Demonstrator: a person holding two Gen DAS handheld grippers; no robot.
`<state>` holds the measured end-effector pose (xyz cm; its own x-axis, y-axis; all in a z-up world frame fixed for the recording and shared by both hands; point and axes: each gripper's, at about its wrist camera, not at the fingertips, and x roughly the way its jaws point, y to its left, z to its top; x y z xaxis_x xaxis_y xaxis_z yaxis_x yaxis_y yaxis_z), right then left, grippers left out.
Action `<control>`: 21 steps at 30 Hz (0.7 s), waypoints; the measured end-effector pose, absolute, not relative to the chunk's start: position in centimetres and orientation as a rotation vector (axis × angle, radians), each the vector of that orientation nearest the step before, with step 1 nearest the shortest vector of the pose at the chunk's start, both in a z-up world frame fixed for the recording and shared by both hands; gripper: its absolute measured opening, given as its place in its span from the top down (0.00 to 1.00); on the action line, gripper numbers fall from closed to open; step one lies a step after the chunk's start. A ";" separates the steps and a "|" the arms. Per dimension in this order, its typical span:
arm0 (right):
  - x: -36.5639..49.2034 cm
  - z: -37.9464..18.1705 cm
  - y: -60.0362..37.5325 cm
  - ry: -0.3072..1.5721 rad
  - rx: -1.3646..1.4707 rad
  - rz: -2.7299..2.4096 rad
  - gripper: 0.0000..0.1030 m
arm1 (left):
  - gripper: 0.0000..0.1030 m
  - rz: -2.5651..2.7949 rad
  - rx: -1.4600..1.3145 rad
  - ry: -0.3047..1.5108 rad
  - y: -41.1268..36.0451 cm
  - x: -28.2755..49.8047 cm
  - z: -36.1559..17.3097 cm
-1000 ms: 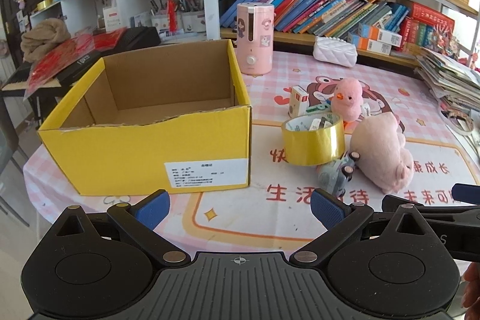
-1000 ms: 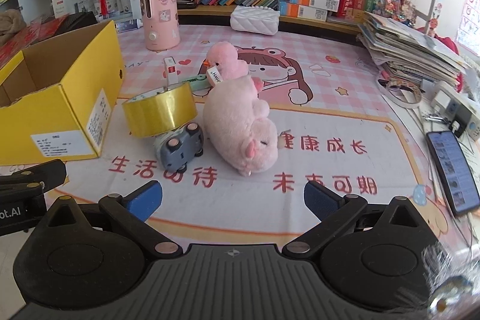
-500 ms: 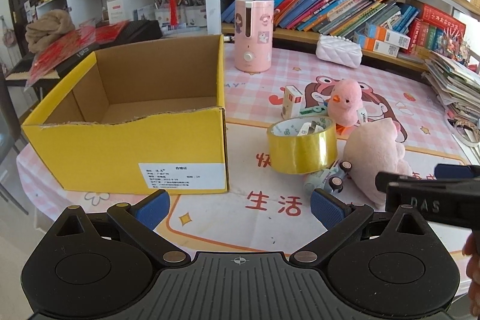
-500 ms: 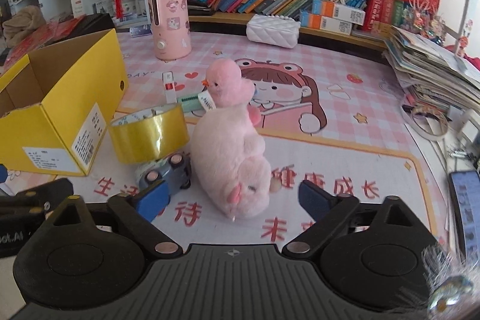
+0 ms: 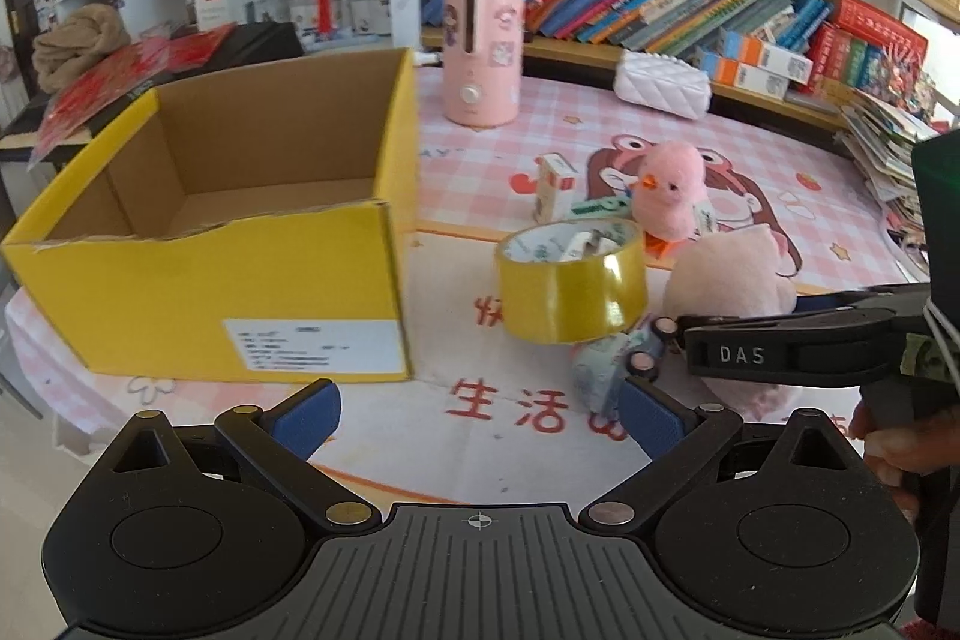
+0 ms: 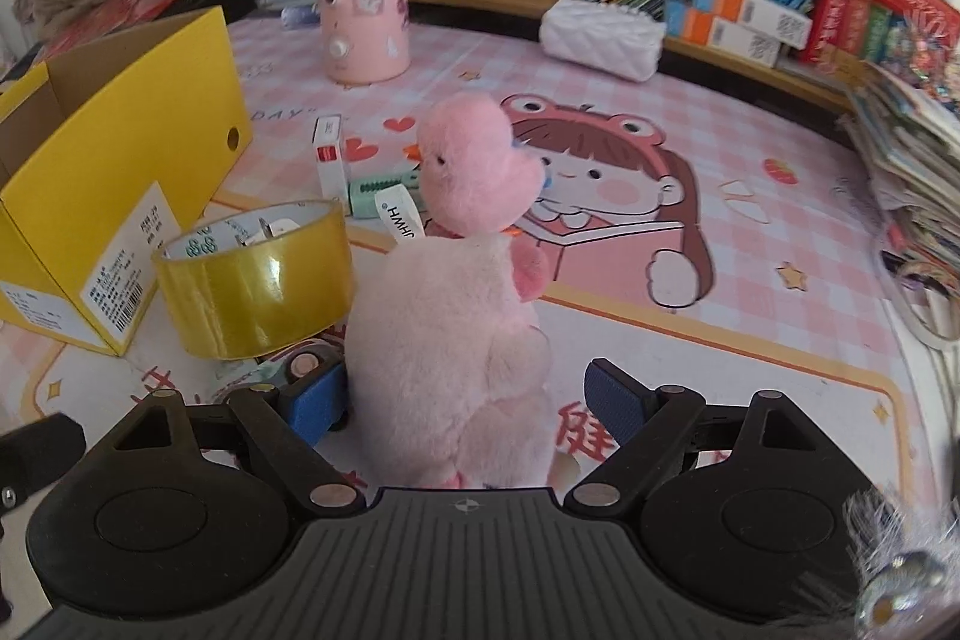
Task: Organize objects
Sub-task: 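Close right gripper around pink plush pig while left gripper approaches grey toy car, then close left gripper on grey toy car while right gripper holds the pig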
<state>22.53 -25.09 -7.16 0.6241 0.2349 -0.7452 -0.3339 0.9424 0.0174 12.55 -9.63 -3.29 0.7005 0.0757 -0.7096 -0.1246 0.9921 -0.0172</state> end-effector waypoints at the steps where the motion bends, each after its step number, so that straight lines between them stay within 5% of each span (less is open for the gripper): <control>1: 22.7 -7.1 -25.3 0.836 -0.117 0.344 0.41 | 0.08 0.106 -0.062 0.789 -9.9 12.8 -3.4; 11: 20.6 -4.0 -29.7 0.795 -0.019 0.292 0.47 | 0.10 0.035 -0.077 0.821 -12.8 17.0 -5.0; 13: 20.2 -3.9 -30.2 0.787 -0.027 0.272 0.47 | 0.23 0.023 -0.070 0.851 -13.2 17.9 -5.9; 17: 19.8 -3.5 -31.2 0.773 -0.027 0.262 0.47 | 0.25 0.006 -0.055 0.878 -14.1 19.1 -7.0; 18: 19.7 -3.5 -31.5 0.769 -0.030 0.258 0.47 | 0.31 0.005 -0.048 0.879 -14.4 19.3 -7.2; 19: 19.6 -3.5 -31.7 0.769 -0.029 0.253 0.47 | 0.49 -0.006 -0.045 0.884 -14.5 19.5 -7.3; 21: 19.5 -3.4 -32.1 0.774 -0.024 0.241 0.47 | 0.51 -0.022 -0.028 0.899 -15.0 19.7 -7.5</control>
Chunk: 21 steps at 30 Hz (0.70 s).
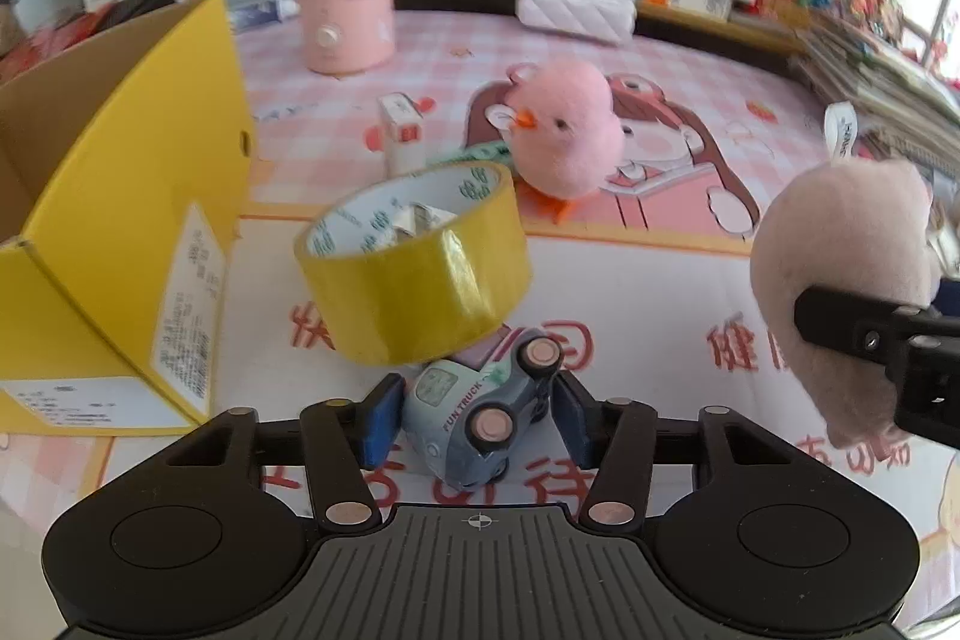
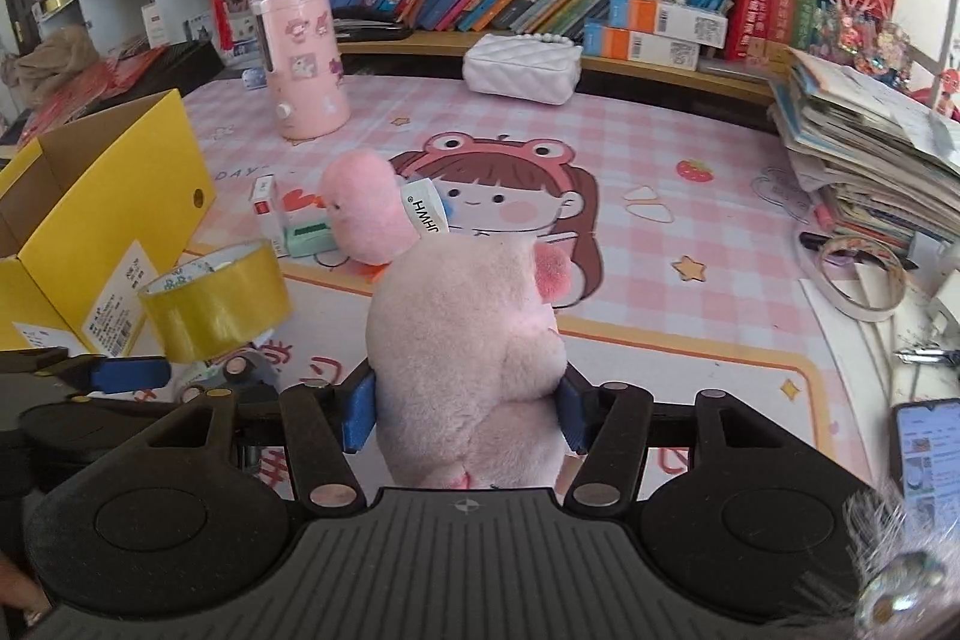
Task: Organize objects
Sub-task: 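Close left gripper on grey toy car while right gripper holds the pig, then carry the pig and toy car with both grippers over the yellow box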
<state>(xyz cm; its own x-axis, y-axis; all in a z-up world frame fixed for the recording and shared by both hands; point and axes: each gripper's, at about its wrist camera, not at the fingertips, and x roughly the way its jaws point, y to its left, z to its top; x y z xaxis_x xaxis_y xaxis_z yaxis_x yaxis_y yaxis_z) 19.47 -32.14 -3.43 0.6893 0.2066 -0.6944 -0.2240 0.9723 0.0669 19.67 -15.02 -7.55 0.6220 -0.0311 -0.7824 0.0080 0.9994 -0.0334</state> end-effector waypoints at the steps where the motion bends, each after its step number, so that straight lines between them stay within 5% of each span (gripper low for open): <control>1: 19.4 -3.4 -32.3 0.776 -0.020 0.234 0.47 | 0.51 -0.026 -0.021 0.899 -15.2 19.5 -7.5; 21: 16.2 -2.6 -32.5 0.754 0.009 0.101 0.47 | 0.51 -0.256 -0.307 0.966 -13.6 16.8 -6.2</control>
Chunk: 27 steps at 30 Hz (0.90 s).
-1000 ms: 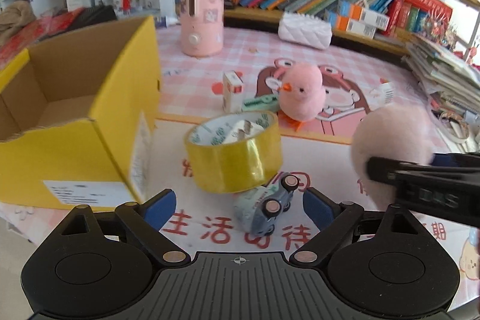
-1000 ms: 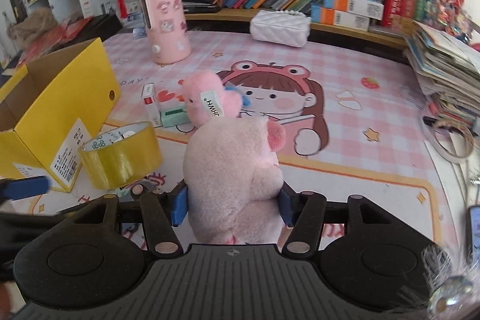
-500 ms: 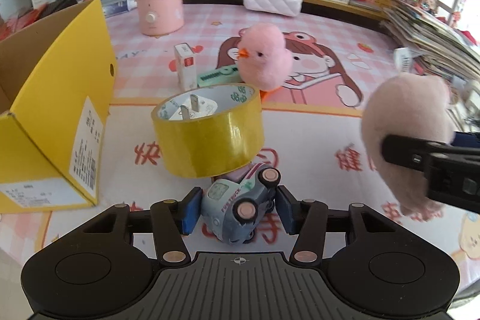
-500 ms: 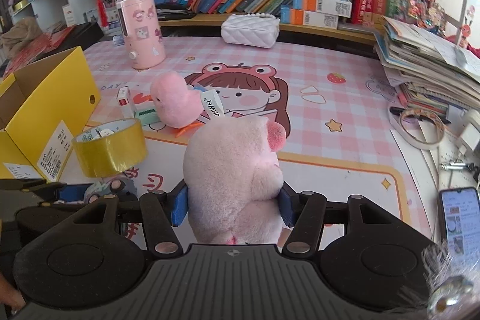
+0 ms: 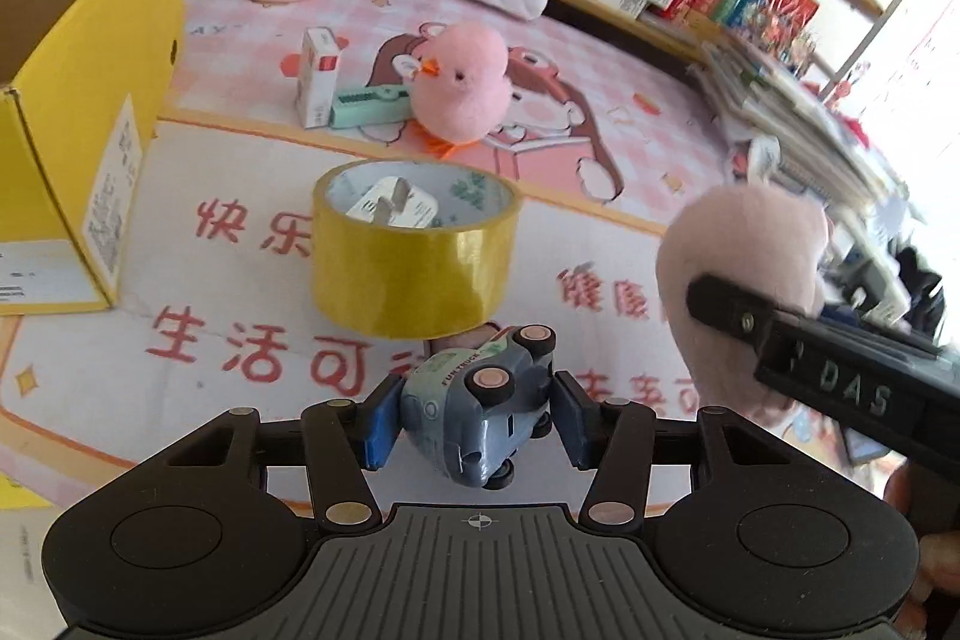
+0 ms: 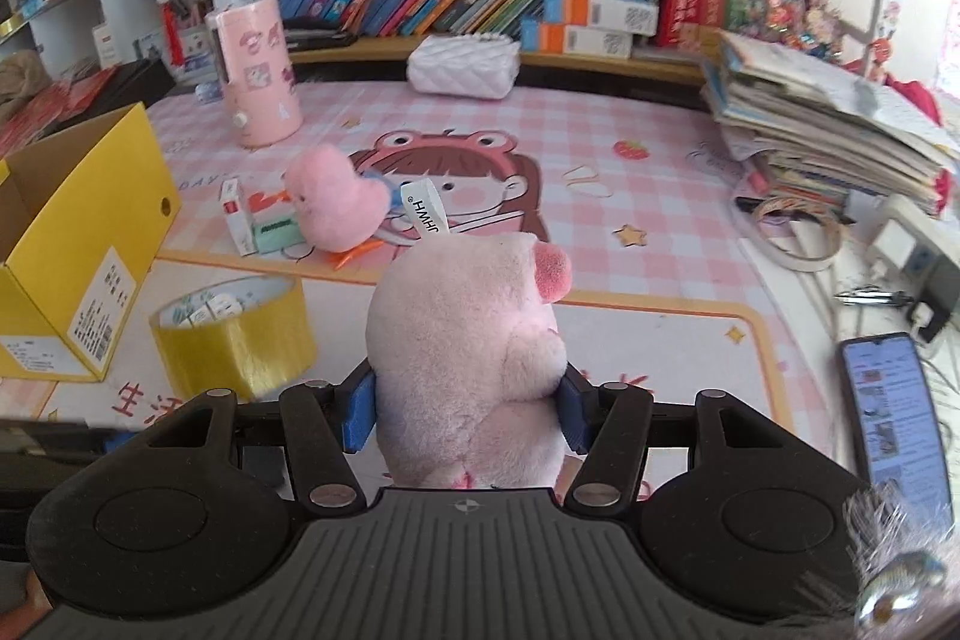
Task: Organize objects
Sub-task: 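Carry the pig and toy car with both grippers over the yellow box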
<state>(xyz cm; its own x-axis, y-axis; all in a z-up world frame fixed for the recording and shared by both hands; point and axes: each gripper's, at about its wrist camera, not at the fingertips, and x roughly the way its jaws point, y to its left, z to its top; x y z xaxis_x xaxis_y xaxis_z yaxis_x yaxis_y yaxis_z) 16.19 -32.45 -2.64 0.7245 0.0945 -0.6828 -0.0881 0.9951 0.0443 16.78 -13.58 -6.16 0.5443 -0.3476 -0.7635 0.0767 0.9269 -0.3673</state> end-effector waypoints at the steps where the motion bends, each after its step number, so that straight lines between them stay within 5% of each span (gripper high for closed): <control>1: 16.0 -2.6 -32.7 0.751 0.012 0.089 0.47 | 0.51 -0.263 -0.337 0.951 -13.4 16.8 -6.0; 11: 15.3 -2.5 -35.2 0.749 0.036 -0.037 0.47 | 0.51 -0.402 -0.390 1.028 -16.5 17.9 -7.3; 27: 13.2 -2.3 -32.3 0.750 0.043 -0.056 0.47 | 0.51 -0.403 -0.344 0.719 -11.3 12.2 -1.9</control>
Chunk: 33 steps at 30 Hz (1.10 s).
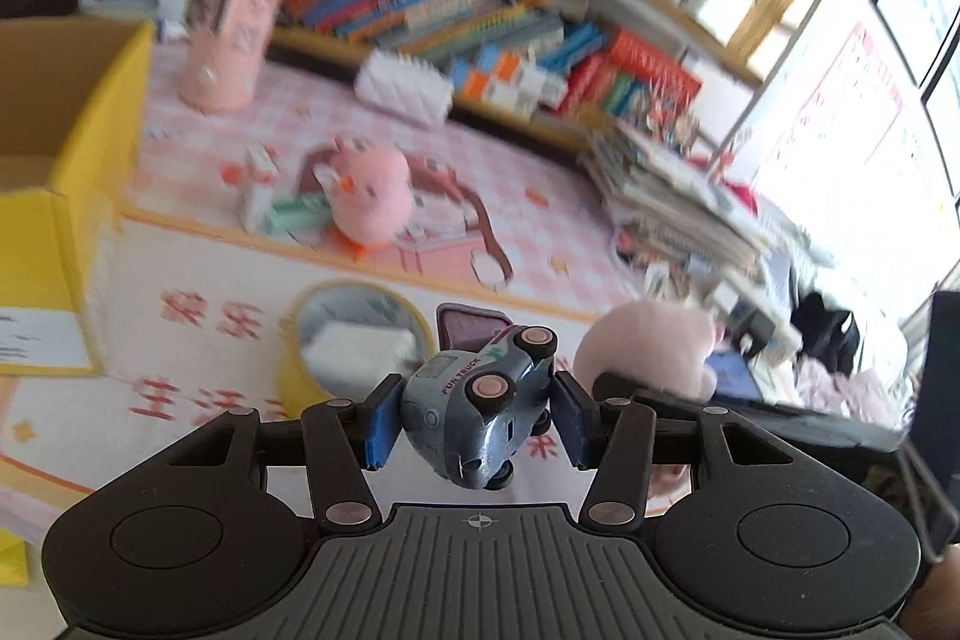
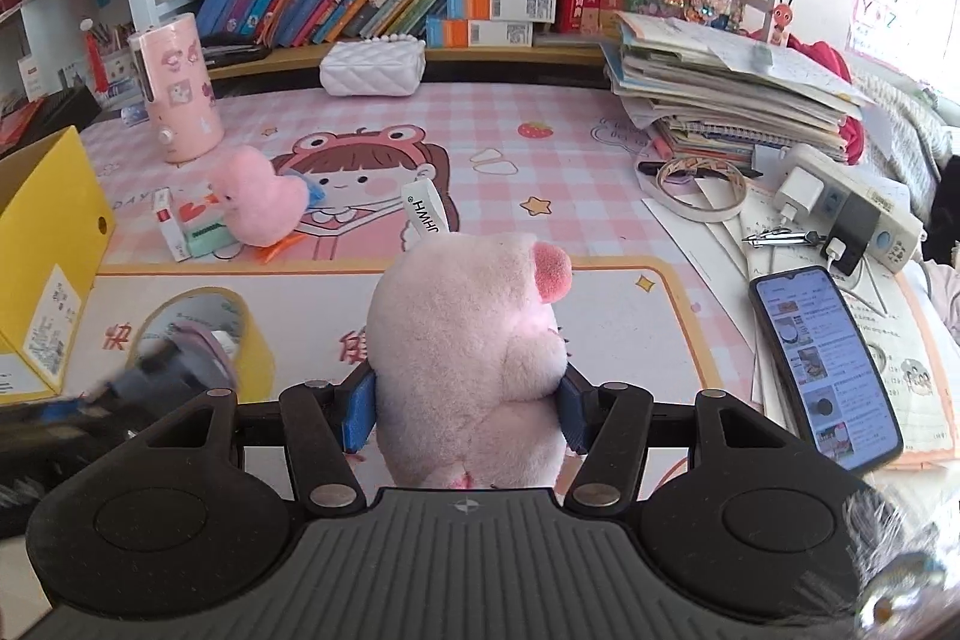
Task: Organize objects
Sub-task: 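Carry the pig and toy car with both grippers over the yellow box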
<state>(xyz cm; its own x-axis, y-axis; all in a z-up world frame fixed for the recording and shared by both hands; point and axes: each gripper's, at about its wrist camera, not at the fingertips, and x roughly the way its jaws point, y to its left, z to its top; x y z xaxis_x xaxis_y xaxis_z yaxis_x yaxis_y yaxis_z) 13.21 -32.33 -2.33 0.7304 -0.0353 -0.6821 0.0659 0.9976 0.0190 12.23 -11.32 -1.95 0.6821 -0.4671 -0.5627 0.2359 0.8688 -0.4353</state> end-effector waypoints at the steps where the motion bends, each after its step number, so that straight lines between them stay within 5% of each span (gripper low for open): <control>1: 12.9 -2.2 -31.7 0.747 0.041 -0.050 0.47 | 0.51 -0.390 -0.341 0.703 -10.5 11.6 -1.6; 18: 4.6 -1.3 -14.5 0.814 -0.048 0.281 0.47 | 0.51 0.040 -0.302 0.744 5.6 1.1 -1.4; 33: -0.8 -3.7 -5.9 0.904 -0.058 0.395 0.47 | 0.51 0.103 -0.275 0.765 12.3 -5.0 -2.0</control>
